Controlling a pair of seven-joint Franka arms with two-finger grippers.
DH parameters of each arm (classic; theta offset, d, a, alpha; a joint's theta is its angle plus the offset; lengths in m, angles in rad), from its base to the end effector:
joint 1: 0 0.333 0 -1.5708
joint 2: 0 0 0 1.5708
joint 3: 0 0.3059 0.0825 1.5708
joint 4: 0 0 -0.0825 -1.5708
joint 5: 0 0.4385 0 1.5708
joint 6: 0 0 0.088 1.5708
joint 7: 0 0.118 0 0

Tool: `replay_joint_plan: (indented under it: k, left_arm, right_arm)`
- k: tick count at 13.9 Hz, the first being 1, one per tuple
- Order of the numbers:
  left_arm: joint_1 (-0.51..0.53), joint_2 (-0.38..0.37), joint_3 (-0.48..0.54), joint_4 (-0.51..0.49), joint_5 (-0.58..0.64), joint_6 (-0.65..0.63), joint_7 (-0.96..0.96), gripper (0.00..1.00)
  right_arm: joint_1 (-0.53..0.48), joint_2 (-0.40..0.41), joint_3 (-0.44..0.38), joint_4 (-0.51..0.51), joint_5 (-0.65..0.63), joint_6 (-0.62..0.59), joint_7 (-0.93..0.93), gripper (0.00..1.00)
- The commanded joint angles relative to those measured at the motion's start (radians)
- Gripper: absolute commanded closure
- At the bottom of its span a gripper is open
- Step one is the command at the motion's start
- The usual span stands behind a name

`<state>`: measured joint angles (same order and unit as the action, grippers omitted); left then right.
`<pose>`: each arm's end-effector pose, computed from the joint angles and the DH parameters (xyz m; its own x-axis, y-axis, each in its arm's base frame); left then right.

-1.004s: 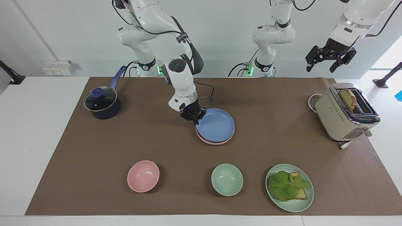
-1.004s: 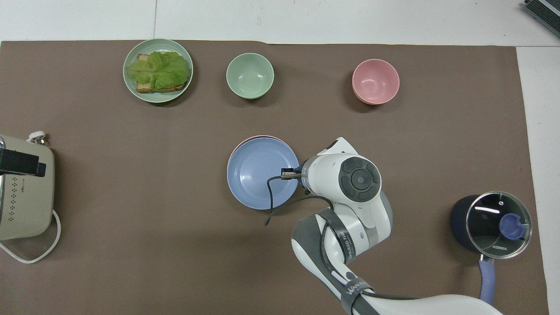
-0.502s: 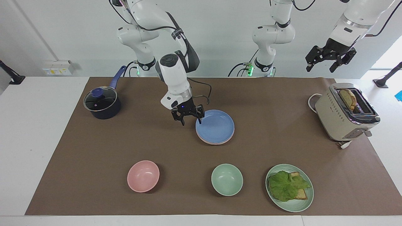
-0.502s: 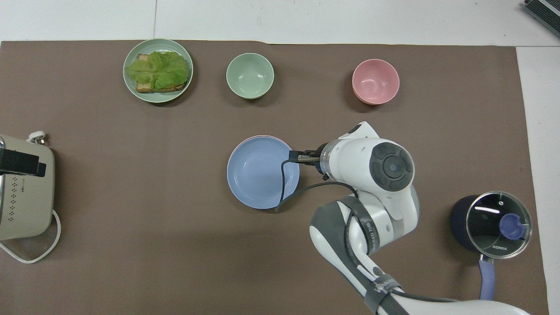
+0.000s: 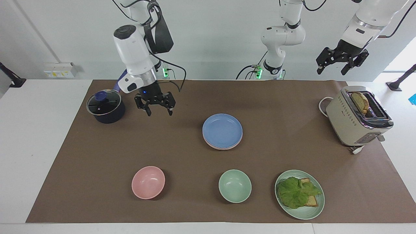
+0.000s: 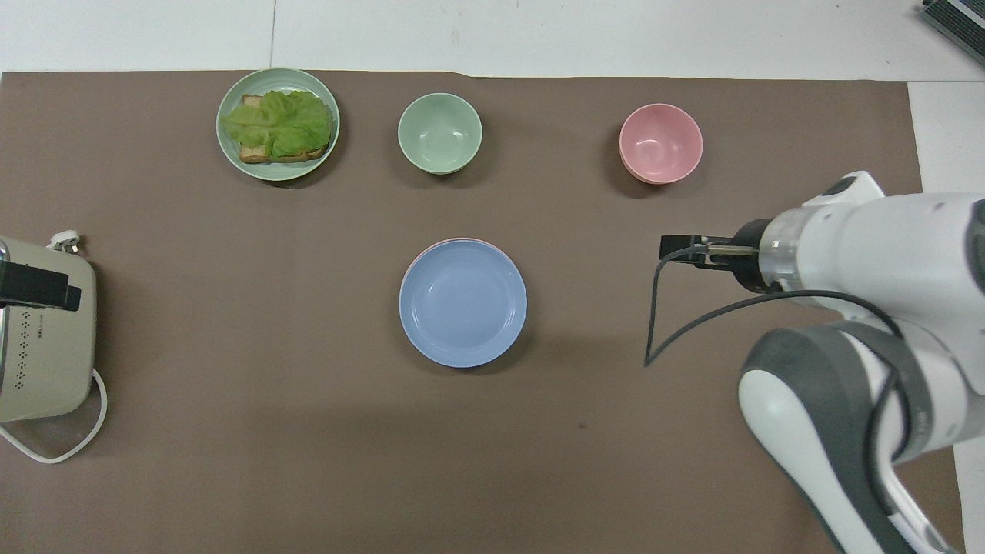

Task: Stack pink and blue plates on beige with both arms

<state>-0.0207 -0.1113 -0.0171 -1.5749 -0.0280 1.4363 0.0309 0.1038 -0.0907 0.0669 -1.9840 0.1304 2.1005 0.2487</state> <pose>0.5594 -0.0253 0.6548 0.9970 -0.0722 -0.0265 -0.0715 -0.9971 0.0268 0.5969 0.1112 0.4873 0.9755 -0.1434 0.1668 -0.1160 -0.9797 -0.1634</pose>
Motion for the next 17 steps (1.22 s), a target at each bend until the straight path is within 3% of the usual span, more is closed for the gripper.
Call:
replay_joint_plan:
  k: [1, 6, 10, 17]
  left_arm:
    - [0.007, -0.018, -0.001, -0.017, -0.006, 0.012, 0.003, 0.00]
    - [0.007, -0.018, -0.001, -0.017, -0.006, 0.012, 0.004, 0.00]
    - [0.007, -0.018, -0.001, -0.017, -0.006, 0.012, 0.003, 0.00]
    - [0.007, -0.018, -0.001, -0.017, -0.006, 0.010, 0.004, 0.00]
  right_arm:
    - [-0.090, -0.038, 0.011, 0.101, -0.017, -0.190, -0.036, 0.00]
    - [-0.145, -0.014, 0.013, 0.295, -0.113, -0.430, -0.037, 0.00]
    - [-0.167, 0.095, 0.014, 0.519, -0.147, -0.629, -0.036, 0.00]
    - [-0.162, 0.068, 0.021, 0.478, -0.155, -0.636, -0.037, 0.00]
